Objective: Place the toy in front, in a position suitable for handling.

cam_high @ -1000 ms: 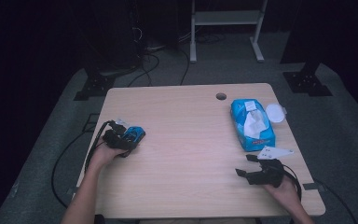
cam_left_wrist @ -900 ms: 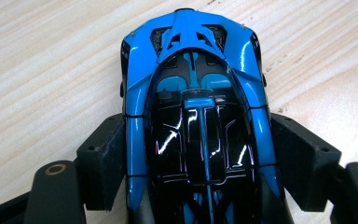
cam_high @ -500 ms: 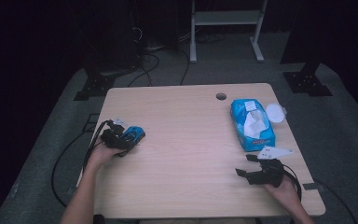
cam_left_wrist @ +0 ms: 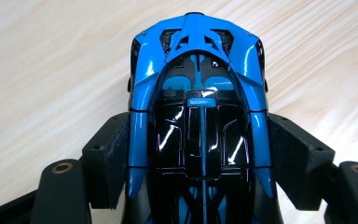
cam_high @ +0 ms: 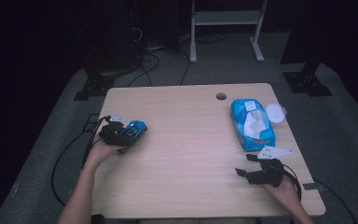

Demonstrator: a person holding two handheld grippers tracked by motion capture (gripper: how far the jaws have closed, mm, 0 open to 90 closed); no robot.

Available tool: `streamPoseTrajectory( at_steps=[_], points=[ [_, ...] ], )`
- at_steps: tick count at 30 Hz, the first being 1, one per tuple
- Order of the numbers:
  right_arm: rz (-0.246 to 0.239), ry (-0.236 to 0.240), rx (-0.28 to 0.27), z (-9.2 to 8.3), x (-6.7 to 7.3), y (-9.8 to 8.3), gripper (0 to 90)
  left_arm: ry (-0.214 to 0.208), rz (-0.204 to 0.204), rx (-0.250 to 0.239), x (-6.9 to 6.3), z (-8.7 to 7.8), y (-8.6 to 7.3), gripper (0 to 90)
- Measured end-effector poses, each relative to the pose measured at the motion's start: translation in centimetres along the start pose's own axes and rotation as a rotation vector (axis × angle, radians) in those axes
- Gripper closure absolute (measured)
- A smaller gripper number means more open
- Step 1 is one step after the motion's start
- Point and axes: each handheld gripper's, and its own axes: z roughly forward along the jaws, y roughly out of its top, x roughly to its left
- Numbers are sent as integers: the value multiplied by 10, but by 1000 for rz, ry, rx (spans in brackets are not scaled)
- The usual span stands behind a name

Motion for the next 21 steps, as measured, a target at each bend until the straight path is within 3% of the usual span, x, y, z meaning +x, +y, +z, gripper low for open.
streamPoseTrajectory(
  at_steps=[5,10,14,21],
  points=[
    [-1,2,-2,-1,1,0,234,-48,64,-52,-29,2,21,280],
    [3,2,-6,-2,0,0,234,-117,162,-67,-65,14,41,281],
    [5,-1,-11,-3,-1,0,234,-170,199,-87,-89,25,52,281],
    [14,-4,-19,-5,-3,-1,234,-236,262,-80,-127,41,64,280]
  ],
)
